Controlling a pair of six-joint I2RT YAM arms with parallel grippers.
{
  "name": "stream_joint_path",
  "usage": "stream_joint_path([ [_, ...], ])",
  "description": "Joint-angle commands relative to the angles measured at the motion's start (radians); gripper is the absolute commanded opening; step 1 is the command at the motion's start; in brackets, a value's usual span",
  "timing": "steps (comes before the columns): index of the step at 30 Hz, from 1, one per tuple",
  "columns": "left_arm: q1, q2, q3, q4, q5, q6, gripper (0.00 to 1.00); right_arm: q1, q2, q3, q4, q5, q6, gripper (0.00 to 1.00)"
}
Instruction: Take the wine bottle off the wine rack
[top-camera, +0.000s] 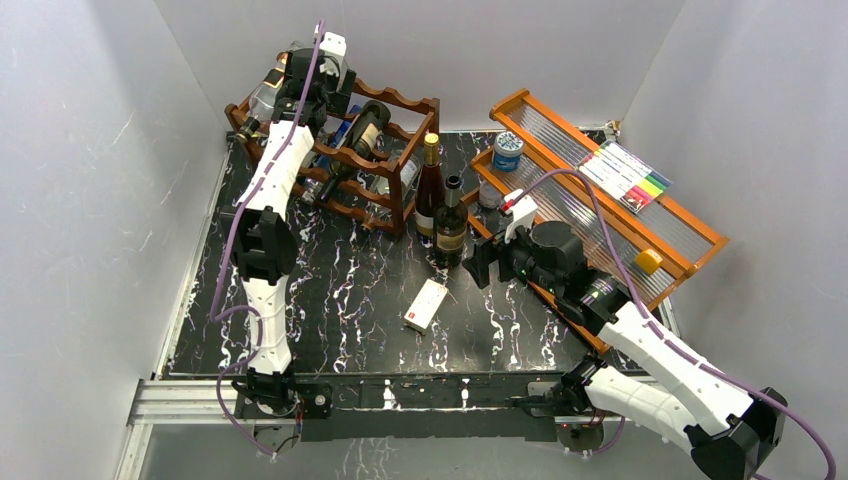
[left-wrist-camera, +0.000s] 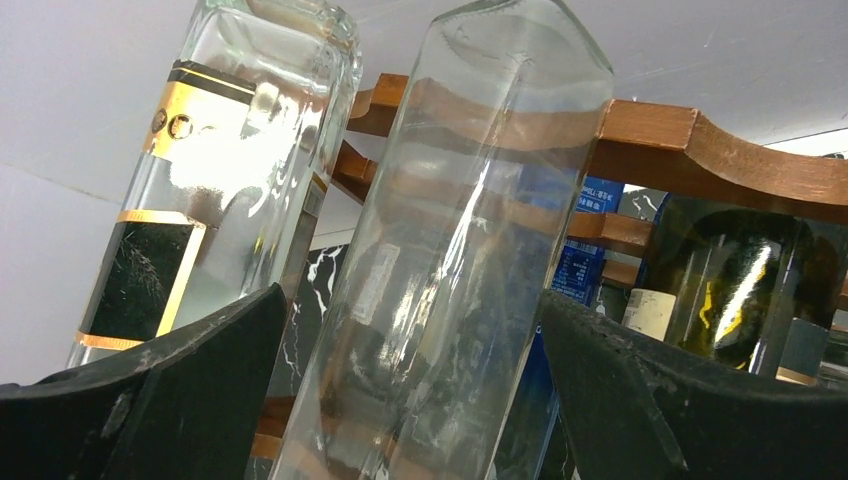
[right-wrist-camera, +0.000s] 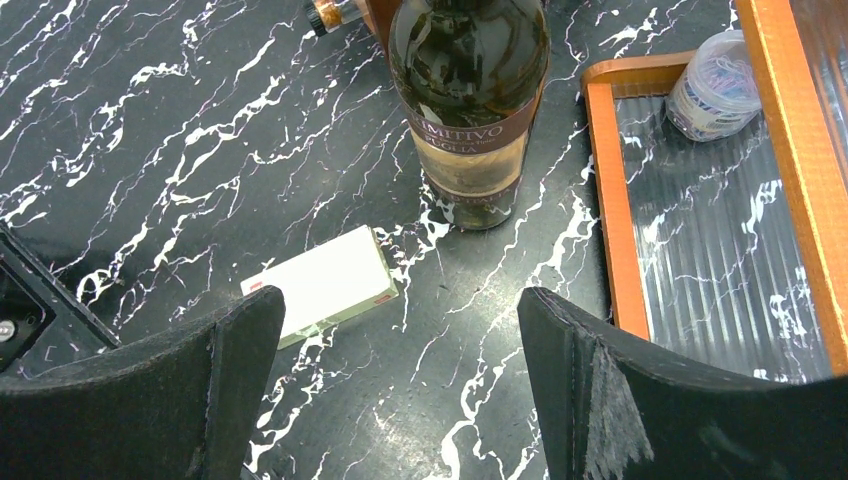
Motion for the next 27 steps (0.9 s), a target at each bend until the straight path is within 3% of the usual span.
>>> stream_joint_path([
  [1,0.002,-0.012,-0.013,-0.015,-0.02,-0.01,0.98,-0.004,-0.01,0.033,0.076,-0.012,0.014,0.98],
  [5,0.002,-0.022,-0.03,-0.015,-0.019,-0.007,0.98,-0.003,-0.002,0.036,0.078,-0.018,0.017,0.98],
  [8,0.002,-0.021,-0.038,-0.018,-0.034,-0.004,0.9,-0.004,0.0,0.039,0.077,-0.02,0.019,0.98],
  [15,-0.002,-0.051,-0.031,-0.004,-0.031,-0.021,0.61,-0.004,-0.005,0.039,0.083,-0.021,0.024,0.98],
  [22,-0.009,-0.108,0.0,-0.004,-0.007,-0.077,0.44,-0.002,-0.002,0.049,0.072,-0.03,0.043,0.98],
  [25,-0.011,-0.144,-0.001,-0.007,0.007,-0.096,0.23,-0.003,-0.007,0.052,0.064,-0.03,0.049,0.98],
  [27,-0.015,-0.167,-0.002,-0.01,0.009,-0.107,0.16,-0.004,-0.012,0.055,0.059,-0.027,0.049,0.98],
])
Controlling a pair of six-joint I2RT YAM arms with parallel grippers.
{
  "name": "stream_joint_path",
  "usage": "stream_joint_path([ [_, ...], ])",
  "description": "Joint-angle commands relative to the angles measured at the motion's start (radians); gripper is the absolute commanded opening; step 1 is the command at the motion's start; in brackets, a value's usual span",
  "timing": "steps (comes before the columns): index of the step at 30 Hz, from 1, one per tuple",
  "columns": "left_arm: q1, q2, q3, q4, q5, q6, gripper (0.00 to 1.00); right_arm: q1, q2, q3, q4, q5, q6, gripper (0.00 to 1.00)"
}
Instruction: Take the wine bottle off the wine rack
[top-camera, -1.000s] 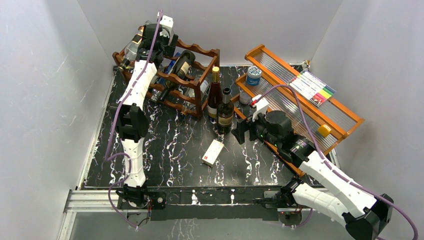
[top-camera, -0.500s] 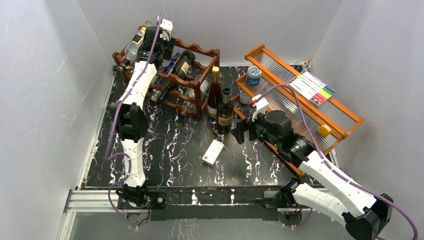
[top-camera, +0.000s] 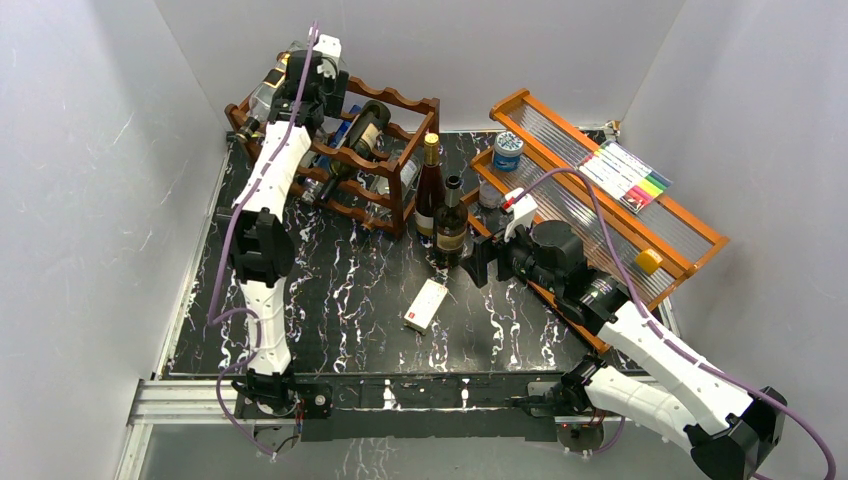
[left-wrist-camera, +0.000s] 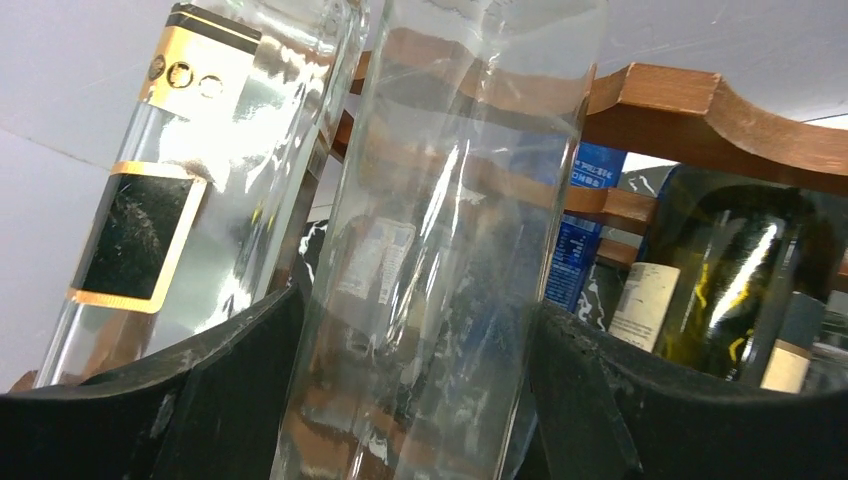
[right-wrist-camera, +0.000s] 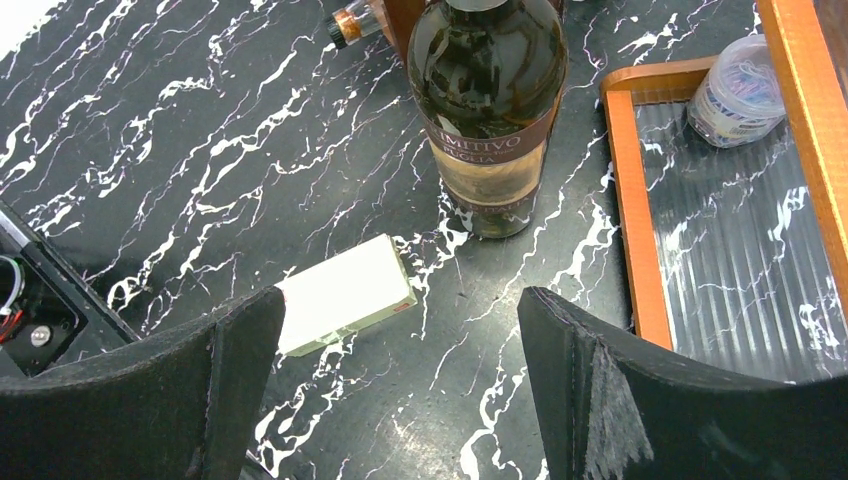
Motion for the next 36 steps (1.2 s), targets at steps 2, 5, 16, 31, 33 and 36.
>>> stream_joint_path([
  [2,-0.017,-0.167,0.026,0.021,0.022,-0.069,0.15,-0.004,-0.022,0.059,0.032,-0.001,0.017,0.98],
  [5,-0.018,-0.197,0.026,0.014,0.029,-0.089,0.12,-0.003,-0.027,0.064,0.03,0.001,0.017,0.98],
  [16,-0.018,-0.373,-0.038,-0.047,0.066,-0.246,0.0,-0.004,-0.008,0.081,0.029,-0.015,0.026,0.98],
  [31,-0.018,-0.995,-0.691,-0.17,-0.107,-0.465,0.0,-0.003,0.064,0.109,0.049,-0.055,-0.011,0.98],
  [33,-0.018,-1.071,-0.753,-0.205,-0.159,-0.48,0.0,-0.003,0.076,0.105,0.065,-0.068,-0.012,0.98],
  [36,-0.018,-1.17,-0.851,-0.253,-0.221,-0.513,0.0,-0.003,0.104,0.103,0.092,-0.095,-0.012,0.98],
])
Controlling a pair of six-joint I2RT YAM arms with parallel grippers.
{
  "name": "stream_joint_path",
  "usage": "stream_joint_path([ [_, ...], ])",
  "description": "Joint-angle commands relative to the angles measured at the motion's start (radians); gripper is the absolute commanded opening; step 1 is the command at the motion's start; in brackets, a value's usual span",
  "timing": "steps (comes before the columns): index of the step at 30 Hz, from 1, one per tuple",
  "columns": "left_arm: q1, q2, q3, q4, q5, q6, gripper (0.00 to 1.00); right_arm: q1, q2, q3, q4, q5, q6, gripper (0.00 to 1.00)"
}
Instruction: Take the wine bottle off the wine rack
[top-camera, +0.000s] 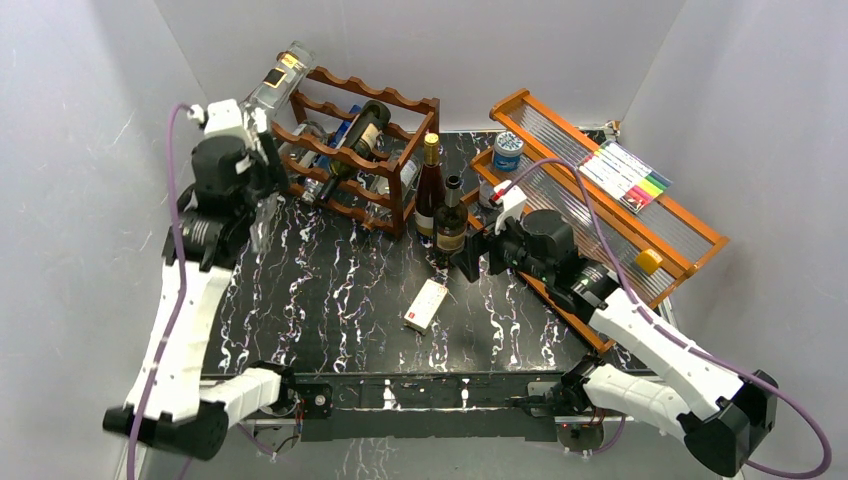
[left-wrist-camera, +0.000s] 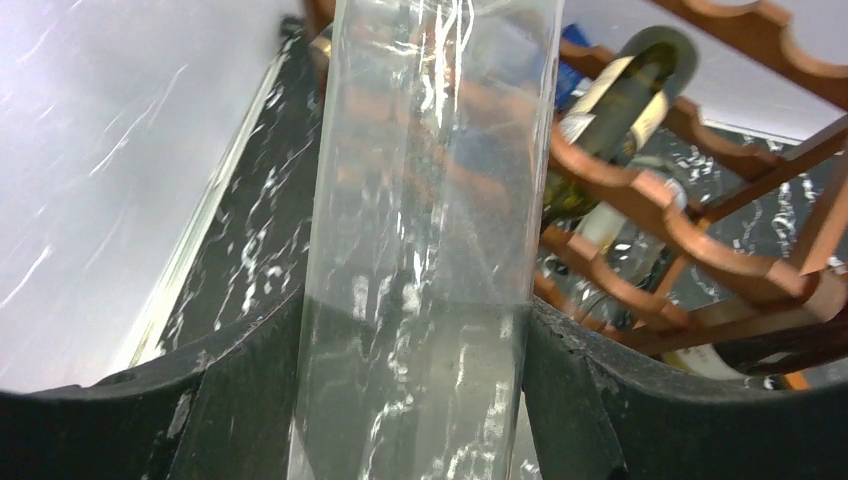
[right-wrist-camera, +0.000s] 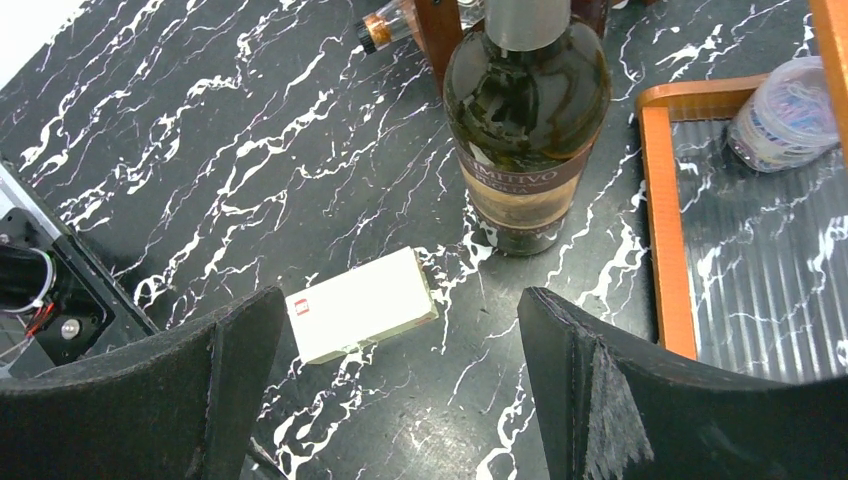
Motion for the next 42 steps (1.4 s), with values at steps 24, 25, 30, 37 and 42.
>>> stream_joint_path([
  [24,0.0,-0.304,-0.518,-0.336,0.355,-0.883,0.0,0.188,0.139,0.051,0.321,-0.096,-0.089,0.98],
  [25,-0.001,-0.304,-0.532,-0.327,0.374,-0.905,0.0,0.222,0.144,0.039,0.344,-0.103,-0.121,0.98],
  [30,0.0,-0.307,-0.564,-0.316,0.389,-0.965,0.0,0.408,0.212,0.004,0.553,-0.161,-0.29,0.98],
  [37,0.0,-0.302,-0.622,-0.284,0.501,-1.064,0.0,0.56,0.416,0.022,0.79,-0.142,-0.589,0.98],
  [42,0.0,-0.309,-0.649,-0.293,0.537,-1.116,0.0,0.576,0.521,0.062,0.957,-0.157,-0.568,0.98],
])
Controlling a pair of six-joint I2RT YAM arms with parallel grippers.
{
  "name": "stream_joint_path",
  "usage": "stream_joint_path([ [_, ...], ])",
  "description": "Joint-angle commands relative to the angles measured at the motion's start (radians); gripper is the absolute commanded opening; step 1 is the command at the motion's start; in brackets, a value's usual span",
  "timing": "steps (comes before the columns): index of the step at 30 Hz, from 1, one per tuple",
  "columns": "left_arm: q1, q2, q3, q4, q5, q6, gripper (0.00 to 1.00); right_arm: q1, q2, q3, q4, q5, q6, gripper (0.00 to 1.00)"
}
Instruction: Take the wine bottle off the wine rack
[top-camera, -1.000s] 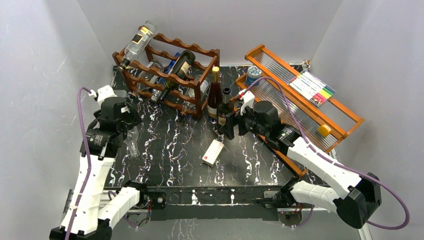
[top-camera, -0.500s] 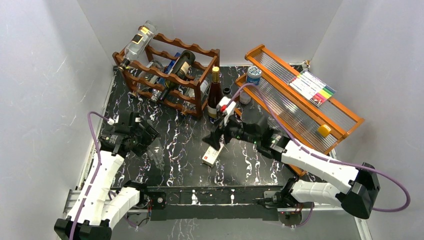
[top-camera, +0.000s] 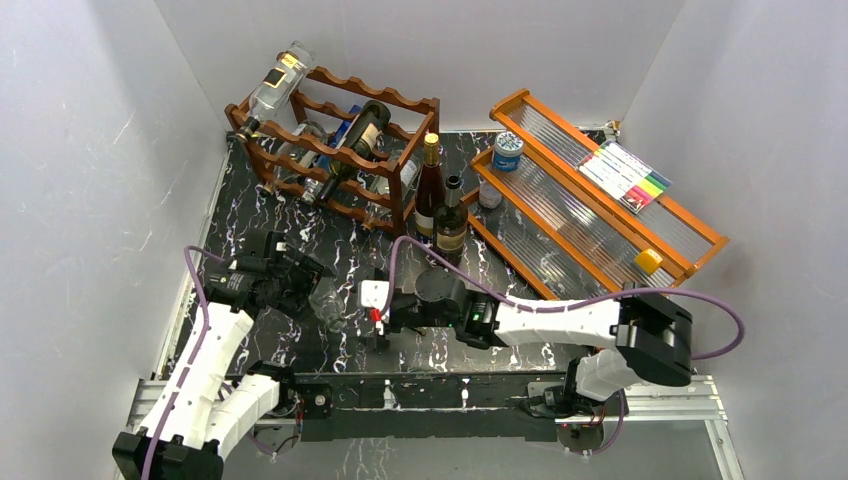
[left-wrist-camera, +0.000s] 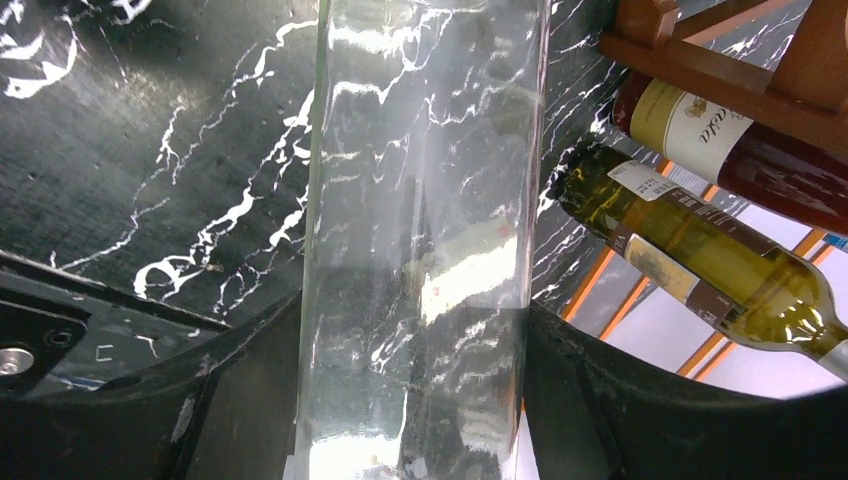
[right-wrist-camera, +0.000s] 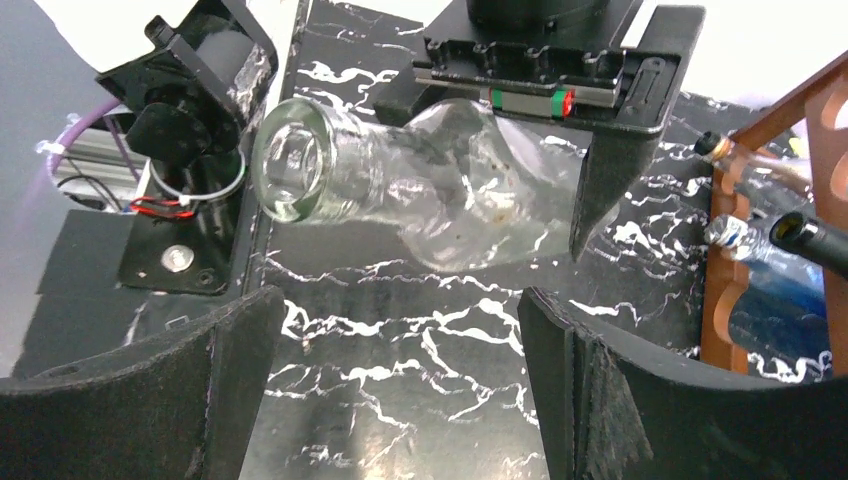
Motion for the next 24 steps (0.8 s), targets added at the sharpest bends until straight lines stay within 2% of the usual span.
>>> stream_joint_path([
  [1,0.0,-0.023,-0.005,0.022,0.07,-0.078,0.0,0.011,0.036,0.062,0.261,-0.012,-0.052,0.97],
  [6,0.0,-0.027,-0.036,0.061,0.122,-0.113,0.0,0.033,0.079,0.042,0.362,0.036,-0.042,0.9],
  [11,0.0,0.009,-0.052,0.064,0.176,-0.12,0.0,0.035,0.09,0.021,0.452,0.059,-0.027,0.88],
  [14,0.0,0.021,-0.067,0.083,0.215,-0.137,0.0,0.037,0.109,0.035,0.454,0.062,-0.024,0.78],
  [20,0.0,0.023,-0.081,0.102,0.249,-0.157,0.0,0.037,0.136,0.011,0.5,0.108,-0.043,0.76],
  [24,0.0,0.011,-0.099,0.12,0.264,-0.177,0.0,0.037,0.156,0.009,0.536,0.155,-0.049,0.7],
])
